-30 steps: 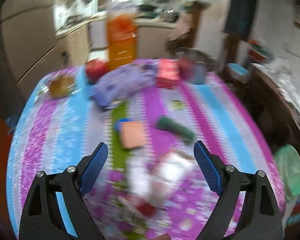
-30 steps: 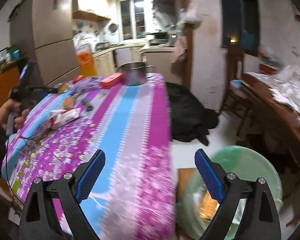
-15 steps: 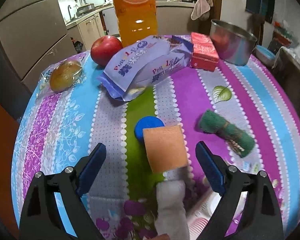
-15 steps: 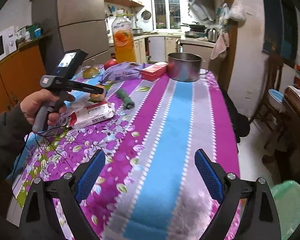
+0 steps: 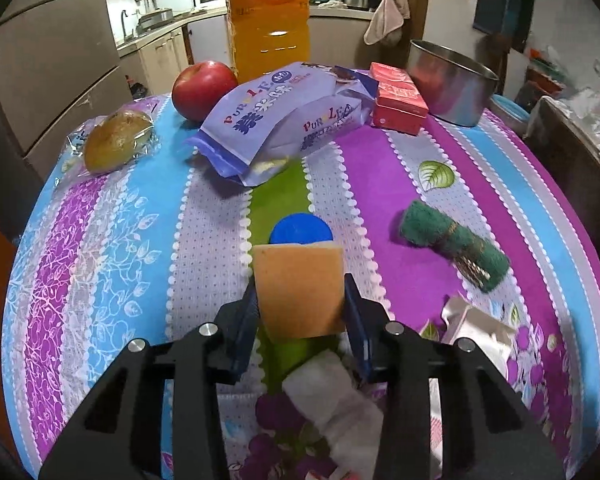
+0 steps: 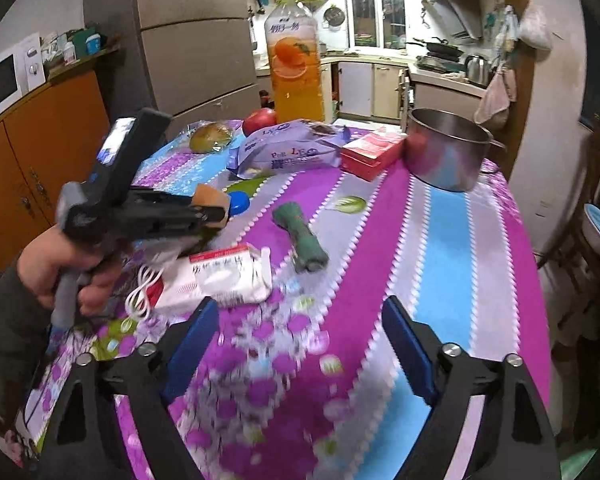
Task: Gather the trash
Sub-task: 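Grasp the yellow sponge block with the left gripper while the right gripper grasps the green rolled cloth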
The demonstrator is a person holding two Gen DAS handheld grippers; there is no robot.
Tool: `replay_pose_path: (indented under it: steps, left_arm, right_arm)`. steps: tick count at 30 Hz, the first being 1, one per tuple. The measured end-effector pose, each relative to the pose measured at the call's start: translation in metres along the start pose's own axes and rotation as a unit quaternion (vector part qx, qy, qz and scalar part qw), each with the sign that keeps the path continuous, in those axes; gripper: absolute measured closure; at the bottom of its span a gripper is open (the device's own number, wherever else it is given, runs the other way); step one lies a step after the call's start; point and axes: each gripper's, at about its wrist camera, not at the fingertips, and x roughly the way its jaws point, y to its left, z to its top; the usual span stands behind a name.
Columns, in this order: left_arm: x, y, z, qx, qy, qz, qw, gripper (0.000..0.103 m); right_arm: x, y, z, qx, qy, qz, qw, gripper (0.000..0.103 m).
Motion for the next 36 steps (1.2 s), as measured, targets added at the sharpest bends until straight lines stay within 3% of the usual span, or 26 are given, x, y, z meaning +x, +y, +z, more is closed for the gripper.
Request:
replay_pose_path:
  steps: [5, 12, 18, 24, 27, 36]
  left_arm:
    - [-0.004, 0.012, -0.006, -0.018, -0.004, -0.013, 0.9998, 0.065]
    - [-0.002, 0.019, -0.008, -0.034, -0.002, -0.02, 0.9992, 0.066]
    - [0.003, 0.015, -0.01, -0.03, 0.001, -0.009, 0.9995, 0.066]
    - [0.006, 0.009, -0.012, -0.019, 0.0, 0.01, 0.9998, 0.066]
    - [0.006, 0.008, -0.012, -0.017, 0.0, 0.015, 0.9997, 0.066]
    - [0.006, 0.01, -0.013, -0.02, -0.002, 0.015, 0.9997, 0.066]
  right_arm:
    - [0.048, 0.0, 0.025, -0.014, 0.029, -0.009, 0.999, 0.051]
    - [0.108, 0.006, 0.057, -0.04, 0.078, -0.009, 0.996, 0.052]
    - [0.142, 0.011, 0.063, -0.049, 0.11, -0.016, 0.993, 0.054]
    - [0.149, 0.016, 0.06, -0.043, 0.11, -0.019, 0.993, 0.063]
    - [0.147, 0.018, 0.058, -0.041, 0.106, -0.025, 0.993, 0.083]
    - [0.13, 0.013, 0.054, -0.02, 0.072, -0.039, 0.996, 0.087]
